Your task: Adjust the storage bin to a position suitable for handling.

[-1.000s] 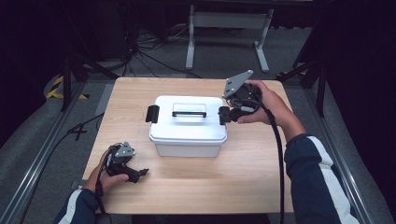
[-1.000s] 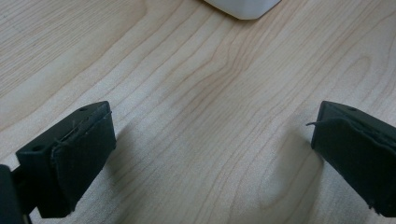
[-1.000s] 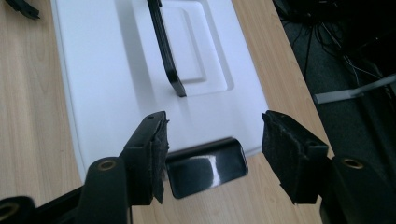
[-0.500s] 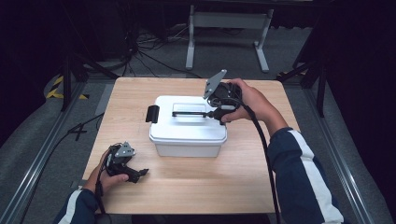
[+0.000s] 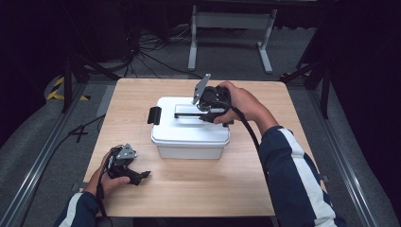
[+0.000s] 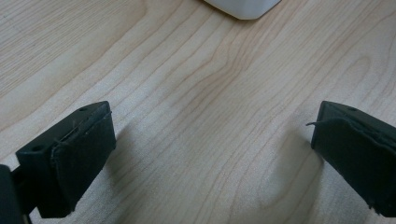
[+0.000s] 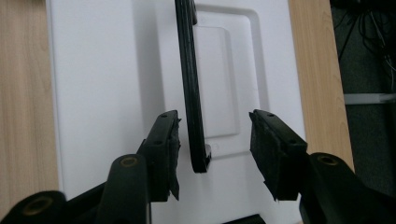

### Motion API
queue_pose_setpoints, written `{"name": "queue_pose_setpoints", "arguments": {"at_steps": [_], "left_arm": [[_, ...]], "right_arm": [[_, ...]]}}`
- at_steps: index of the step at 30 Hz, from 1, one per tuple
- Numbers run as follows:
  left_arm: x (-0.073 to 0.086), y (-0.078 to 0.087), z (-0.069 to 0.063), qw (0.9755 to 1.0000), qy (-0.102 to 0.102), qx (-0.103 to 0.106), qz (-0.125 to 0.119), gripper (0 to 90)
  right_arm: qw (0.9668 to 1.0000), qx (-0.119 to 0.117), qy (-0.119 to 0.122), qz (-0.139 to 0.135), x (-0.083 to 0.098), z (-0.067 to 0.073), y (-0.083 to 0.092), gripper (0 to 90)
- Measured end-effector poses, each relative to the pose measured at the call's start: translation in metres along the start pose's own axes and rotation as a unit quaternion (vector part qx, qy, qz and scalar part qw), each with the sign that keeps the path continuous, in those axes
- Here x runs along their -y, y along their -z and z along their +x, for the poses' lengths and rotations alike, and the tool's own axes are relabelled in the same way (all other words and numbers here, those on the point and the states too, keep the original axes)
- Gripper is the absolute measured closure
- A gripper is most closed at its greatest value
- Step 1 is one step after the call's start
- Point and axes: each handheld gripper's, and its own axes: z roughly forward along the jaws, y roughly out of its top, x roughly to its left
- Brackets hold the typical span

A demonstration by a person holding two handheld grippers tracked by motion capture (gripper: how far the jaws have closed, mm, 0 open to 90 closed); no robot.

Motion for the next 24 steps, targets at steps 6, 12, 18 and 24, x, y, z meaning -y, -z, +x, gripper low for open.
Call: {"name": "queue_pose_setpoints", "arguments": {"at_steps": [6,12,18,24], "left_arm": [[0.000,0.000,0.000,1.0000,0.000,0.000,0.000,0.2],[0.000,0.000,0.000,1.0000,0.000,0.000,0.000,0.2],[0.000,0.000,0.000,1.0000,0.000,0.000,0.000,0.2],[0.000,0.000,0.000,1.0000,0.000,0.000,0.000,0.2]], "right_arm": [[0.9998,0.000,0.010,0.015,-0.009,0.001,-0.009,59.8],[0.9997,-0.012,0.016,0.014,-0.016,0.004,-0.018,72.0],[0.9994,-0.008,0.029,0.016,-0.021,0.003,-0.021,83.0],[0.9991,-0.006,0.037,0.019,-0.022,0.003,-0.020,83.7]]}}
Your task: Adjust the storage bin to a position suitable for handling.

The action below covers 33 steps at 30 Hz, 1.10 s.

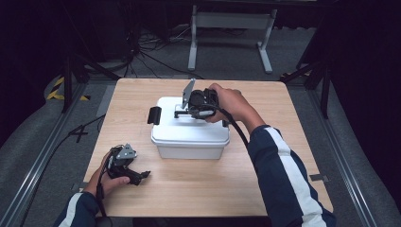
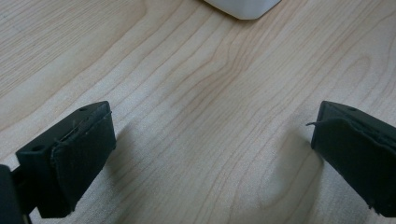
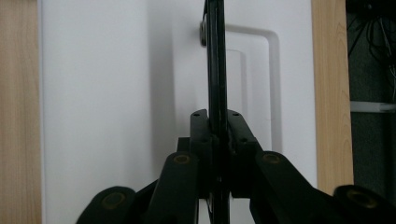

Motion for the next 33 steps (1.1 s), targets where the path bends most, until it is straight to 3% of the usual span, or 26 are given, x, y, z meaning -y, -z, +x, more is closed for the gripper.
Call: {"name": "queue_pose_setpoints", "arguments": {"at_steps": [18,24,33], "left_arm": [[0.000,0.000,0.000,1.0000,0.000,0.000,0.000,0.3],[0.000,0.001,0.000,1.0000,-0.001,0.001,0.003,0.2],[0.000,0.001,0.000,1.0000,0.000,0.002,0.005,0.3]], "right_arm": [[0.9994,0.025,-0.002,-0.025,0.007,0.000,0.018,83.8],[0.9987,0.039,-0.008,-0.032,0.013,-0.002,0.034,83.8],[0.9974,0.043,-0.014,-0.057,0.031,-0.003,0.049,83.8]]}}
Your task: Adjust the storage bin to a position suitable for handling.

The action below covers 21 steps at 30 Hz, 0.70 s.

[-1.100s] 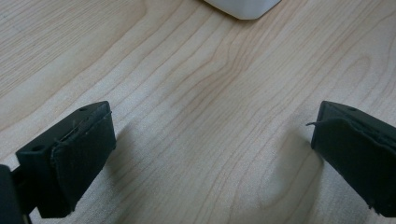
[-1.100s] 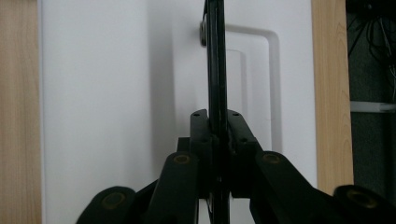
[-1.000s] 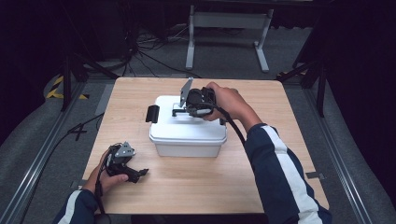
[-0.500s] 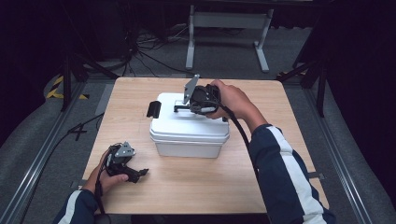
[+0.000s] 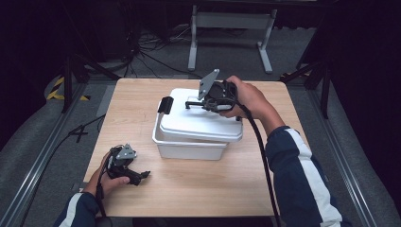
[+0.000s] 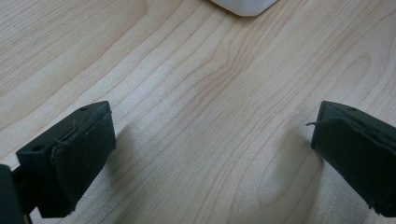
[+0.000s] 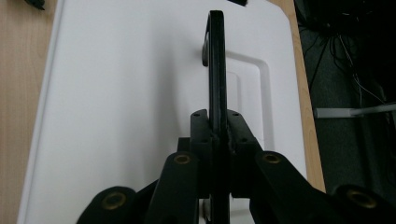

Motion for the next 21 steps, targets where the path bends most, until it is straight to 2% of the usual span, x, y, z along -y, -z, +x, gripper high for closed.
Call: {"name": "queue_pose_setpoints", "arguments": {"at_steps": [3,9,11,19,21], "left_arm": [[0.000,0.000,0.000,1.0000,0.000,0.000,0.000,0.3],[0.000,0.000,0.000,1.0000,0.001,-0.003,-0.003,0.3],[0.000,0.000,0.000,1.0000,0.001,-0.003,-0.003,0.3],[0.000,0.000,0.000,1.0000,0.001,-0.003,-0.003,0.3],[0.000,0.000,0.000,1.0000,0.001,-0.003,-0.003,0.3]], "right_arm": [[1.0000,-0.002,-0.008,0.000,0.006,0.000,0.006,83.6],[0.9998,0.012,-0.012,-0.006,0.022,0.000,0.019,83.5],[0.9997,0.013,-0.015,-0.014,0.031,0.001,0.025,83.5],[0.9991,0.025,-0.034,-0.008,0.061,0.000,0.043,83.7],[0.9990,0.022,-0.038,-0.008,0.068,0.000,0.047,83.8]]}}
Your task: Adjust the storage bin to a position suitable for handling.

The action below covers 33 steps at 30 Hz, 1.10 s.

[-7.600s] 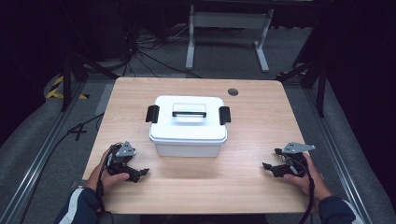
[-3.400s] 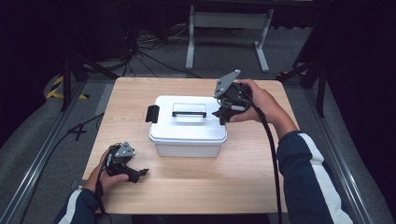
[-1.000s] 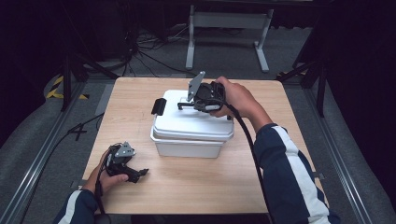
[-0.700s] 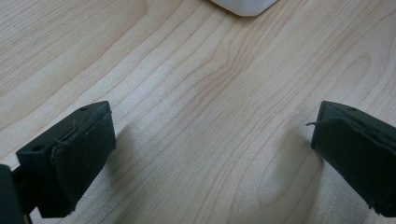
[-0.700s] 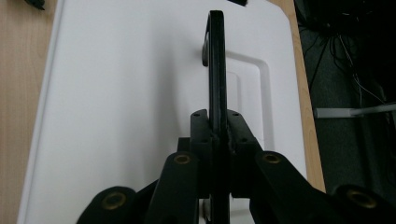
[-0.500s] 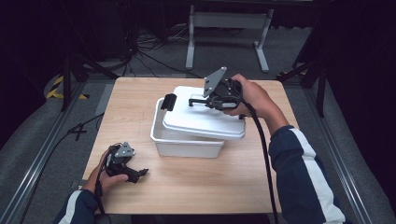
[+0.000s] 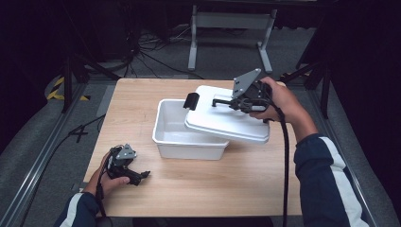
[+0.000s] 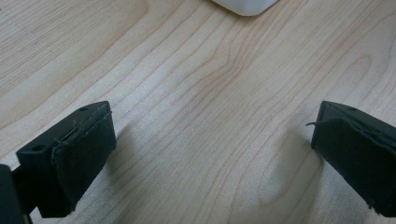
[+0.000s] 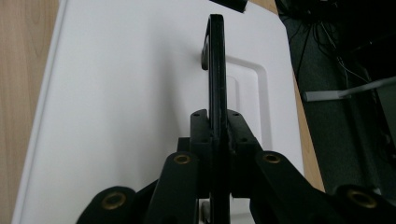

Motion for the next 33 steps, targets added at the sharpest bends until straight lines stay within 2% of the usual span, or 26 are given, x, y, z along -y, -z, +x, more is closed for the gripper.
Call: {"name": "queue_pose_setpoints", "arguments": {"at_steps": [11,23,33], "left_arm": [[0.000,0.000,0.000,1.0000,0.001,0.000,0.000,0.3],[0.000,0.000,0.000,1.0000,0.000,0.000,0.001,0.3],[0.000,0.000,0.000,1.0000,-0.001,0.000,0.001,0.3]], "right_arm": [[0.9995,0.021,-0.019,0.009,0.039,-0.001,0.021,83.8],[0.9986,0.034,-0.042,0.001,0.075,0.002,0.041,83.7],[0.9972,0.042,-0.062,0.002,0.105,0.004,0.047,83.5]]}}
